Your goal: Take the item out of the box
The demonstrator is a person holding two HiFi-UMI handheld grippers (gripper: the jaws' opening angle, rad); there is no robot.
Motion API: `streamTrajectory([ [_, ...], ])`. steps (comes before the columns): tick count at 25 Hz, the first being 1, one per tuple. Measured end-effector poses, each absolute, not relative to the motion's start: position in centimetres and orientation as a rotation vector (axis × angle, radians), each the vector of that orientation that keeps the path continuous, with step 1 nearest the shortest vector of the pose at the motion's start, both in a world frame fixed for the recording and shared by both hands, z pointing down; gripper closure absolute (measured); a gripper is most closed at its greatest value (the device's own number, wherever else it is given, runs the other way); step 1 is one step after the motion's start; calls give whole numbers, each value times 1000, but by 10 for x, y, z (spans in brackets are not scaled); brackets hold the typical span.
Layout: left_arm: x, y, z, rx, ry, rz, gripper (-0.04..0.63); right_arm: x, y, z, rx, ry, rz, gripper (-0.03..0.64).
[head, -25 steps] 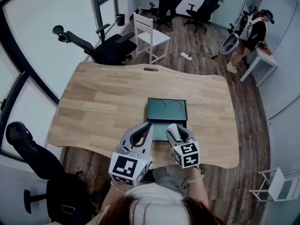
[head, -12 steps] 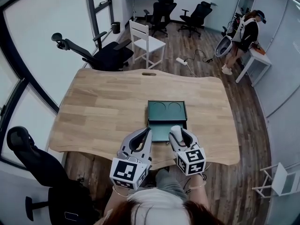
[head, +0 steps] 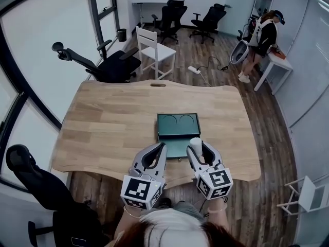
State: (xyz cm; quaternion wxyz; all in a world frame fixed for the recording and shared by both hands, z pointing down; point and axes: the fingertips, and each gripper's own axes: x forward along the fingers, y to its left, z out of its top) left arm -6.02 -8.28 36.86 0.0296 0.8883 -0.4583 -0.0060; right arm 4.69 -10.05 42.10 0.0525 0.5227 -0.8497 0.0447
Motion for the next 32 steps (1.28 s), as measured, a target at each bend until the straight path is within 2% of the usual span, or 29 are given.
streamTrajectory([
  [32, 11, -82, 355, 2694, -1530, 37, 591, 103, -79, 343, 1470, -2806, -63, 420],
])
